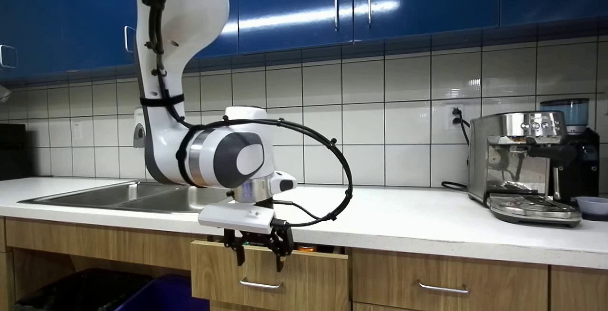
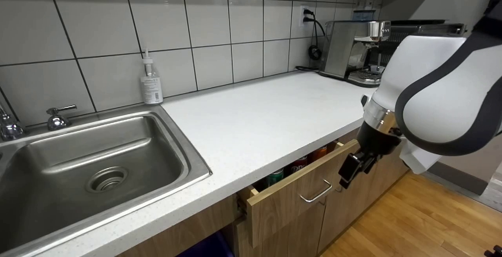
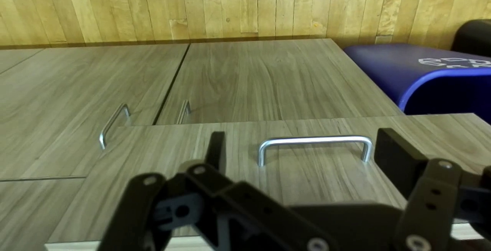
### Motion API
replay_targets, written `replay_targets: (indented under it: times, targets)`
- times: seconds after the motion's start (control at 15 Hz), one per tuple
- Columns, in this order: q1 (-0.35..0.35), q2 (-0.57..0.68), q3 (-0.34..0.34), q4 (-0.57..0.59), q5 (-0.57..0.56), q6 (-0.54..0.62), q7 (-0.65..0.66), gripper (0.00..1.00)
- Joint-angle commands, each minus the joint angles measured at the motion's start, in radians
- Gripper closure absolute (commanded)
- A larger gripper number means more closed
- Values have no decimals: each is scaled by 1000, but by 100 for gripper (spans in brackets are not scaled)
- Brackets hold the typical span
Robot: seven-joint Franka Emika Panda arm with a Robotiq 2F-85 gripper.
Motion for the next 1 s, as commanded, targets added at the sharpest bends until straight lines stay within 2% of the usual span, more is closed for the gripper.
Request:
replay_targets:
  times: [0.0, 0.47, 0.93]
  targets:
    - [39, -132, -34, -68, 41, -78, -9, 0]
    - [130, -286, -123, -107, 79, -215, -15, 0]
    - [199, -431, -203, -128, 74, -275, -11, 0]
